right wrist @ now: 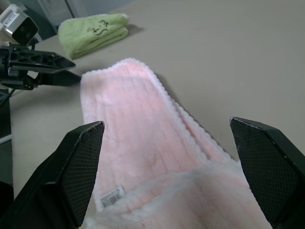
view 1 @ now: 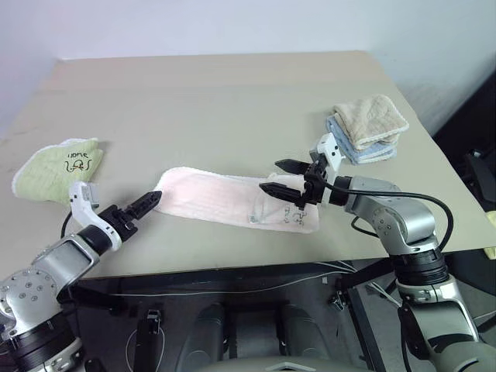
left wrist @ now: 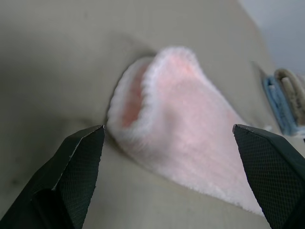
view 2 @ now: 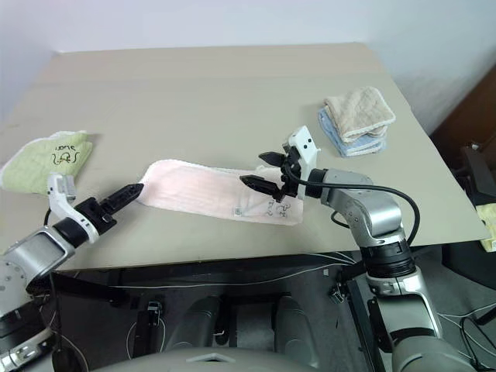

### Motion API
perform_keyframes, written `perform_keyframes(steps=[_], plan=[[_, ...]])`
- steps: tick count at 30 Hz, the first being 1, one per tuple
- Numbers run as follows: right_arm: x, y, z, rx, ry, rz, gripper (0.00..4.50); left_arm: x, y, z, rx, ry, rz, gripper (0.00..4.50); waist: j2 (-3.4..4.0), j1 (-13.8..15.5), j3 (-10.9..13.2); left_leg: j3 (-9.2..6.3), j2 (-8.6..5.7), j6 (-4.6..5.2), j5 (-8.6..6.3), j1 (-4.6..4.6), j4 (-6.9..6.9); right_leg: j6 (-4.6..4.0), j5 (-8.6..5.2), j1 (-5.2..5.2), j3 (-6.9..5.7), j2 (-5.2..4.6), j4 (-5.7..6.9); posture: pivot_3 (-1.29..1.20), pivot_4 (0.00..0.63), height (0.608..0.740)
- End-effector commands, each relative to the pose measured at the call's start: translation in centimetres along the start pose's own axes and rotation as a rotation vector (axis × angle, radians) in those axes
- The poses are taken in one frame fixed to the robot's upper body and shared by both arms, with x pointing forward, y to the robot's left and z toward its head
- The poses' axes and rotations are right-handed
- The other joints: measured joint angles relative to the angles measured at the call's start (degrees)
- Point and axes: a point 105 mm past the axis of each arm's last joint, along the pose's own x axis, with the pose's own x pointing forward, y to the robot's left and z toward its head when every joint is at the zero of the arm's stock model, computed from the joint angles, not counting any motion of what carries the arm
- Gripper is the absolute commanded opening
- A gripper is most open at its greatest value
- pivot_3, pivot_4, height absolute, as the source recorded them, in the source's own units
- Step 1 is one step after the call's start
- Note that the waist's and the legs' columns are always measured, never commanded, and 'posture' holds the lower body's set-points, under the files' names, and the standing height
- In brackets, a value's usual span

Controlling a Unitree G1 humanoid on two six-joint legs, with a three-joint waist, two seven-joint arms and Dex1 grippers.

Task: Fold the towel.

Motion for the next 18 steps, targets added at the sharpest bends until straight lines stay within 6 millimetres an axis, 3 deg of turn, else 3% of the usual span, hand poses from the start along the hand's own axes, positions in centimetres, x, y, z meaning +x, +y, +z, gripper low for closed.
perform_keyframes(steps=[1,7,11,14,18], plan=[[-0.1,0.2,1.0,-0.061,-0.013,0.014,4.44,-0.2,-0.1,0.1,-0.061,-0.003,-0.002,4.50,0.00,0.0,0.0,0.00,0.00,0.00,0.00,0.00,0.00,0.00,0.00,0.00,-0.01,0.00,0.00,0.00,0.150,0.740],[-0.2,-0.1,0.8,-0.079,-0.005,-0.012,4.44,0.6,0.4,0.7,-0.158,-0.011,0.022,4.50,0.01,0.2,0.0,0.02,0.00,0.00,0.00,0.00,0.00,-0.04,-0.02,0.00,-0.02,0.00,0.00,0.00,0.150,0.740],[-0.2,-0.2,0.6,-0.096,-0.001,-0.027,4.44,2.1,-0.6,1.0,-0.198,-0.018,-0.020,4.50,0.01,0.2,0.0,0.02,-0.01,-0.01,0.00,0.00,0.00,-0.11,-0.04,0.04,-0.08,-0.05,0.00,0.00,0.150,0.740],[-0.3,-0.3,0.5,-0.107,0.004,-0.040,4.50,2.5,-1.0,0.7,-0.209,-0.005,-0.043,3.90,0.00,0.1,0.0,0.04,-0.02,-0.01,0.00,0.00,0.00,-0.12,-0.04,0.05,-0.08,-0.07,-0.04,0.00,0.150,0.740],[-0.5,-0.5,0.3,-0.111,0.009,-0.060,4.50,2.7,-1.1,0.7,-0.241,-0.009,-0.053,2.50,0.00,0.1,0.0,0.08,-0.02,-0.01,0.00,-0.09,-0.10,-0.15,-0.05,-0.08,-0.06,-0.07,-0.12,0.00,0.150,0.740]])
